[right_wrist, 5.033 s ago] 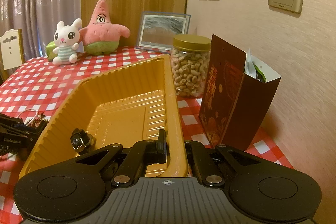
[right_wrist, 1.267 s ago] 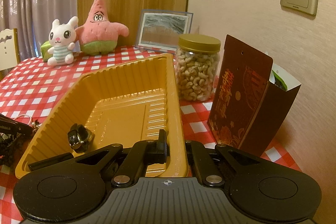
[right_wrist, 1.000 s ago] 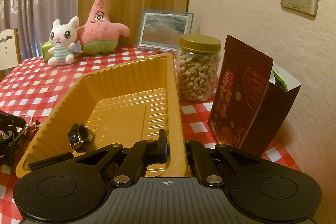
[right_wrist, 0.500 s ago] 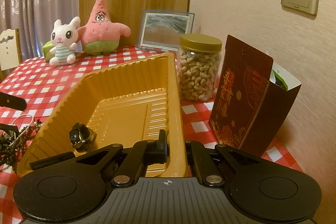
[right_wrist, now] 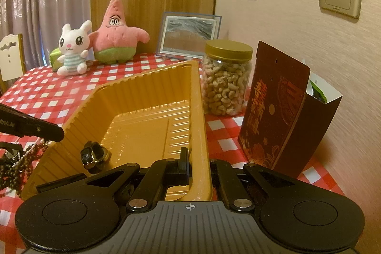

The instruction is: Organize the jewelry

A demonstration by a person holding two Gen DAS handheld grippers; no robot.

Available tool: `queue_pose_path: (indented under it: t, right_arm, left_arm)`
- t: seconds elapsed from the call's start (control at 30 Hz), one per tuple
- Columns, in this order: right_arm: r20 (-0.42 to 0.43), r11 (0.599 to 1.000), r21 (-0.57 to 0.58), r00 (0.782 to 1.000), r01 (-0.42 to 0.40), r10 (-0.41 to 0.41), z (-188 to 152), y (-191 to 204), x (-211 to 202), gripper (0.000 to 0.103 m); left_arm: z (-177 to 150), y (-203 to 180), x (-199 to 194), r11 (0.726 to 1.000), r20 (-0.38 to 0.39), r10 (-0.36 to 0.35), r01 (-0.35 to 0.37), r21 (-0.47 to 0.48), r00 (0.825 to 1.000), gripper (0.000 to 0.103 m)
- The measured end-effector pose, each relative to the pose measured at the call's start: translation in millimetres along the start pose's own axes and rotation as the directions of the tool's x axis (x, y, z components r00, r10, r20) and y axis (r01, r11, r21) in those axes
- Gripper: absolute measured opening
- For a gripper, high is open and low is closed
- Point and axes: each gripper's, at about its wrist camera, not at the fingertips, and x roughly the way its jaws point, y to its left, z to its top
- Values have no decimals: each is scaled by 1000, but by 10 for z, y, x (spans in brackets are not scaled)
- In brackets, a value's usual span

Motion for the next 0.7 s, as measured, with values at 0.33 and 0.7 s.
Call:
queue_pose_path:
  t: [0.33, 0.7]
  right_arm:
    - [-10, 1000, 1, 1000, 0, 0, 15, -11, 15, 3]
    - [-12, 1000, 1, 1000, 2, -2, 25, -43, 46, 3]
  left_arm:
    - [39, 302, -282, 998, 36, 58, -56, -39, 998, 22]
    - [-221, 920, -532, 973, -10, 213, -214, -85, 977, 22]
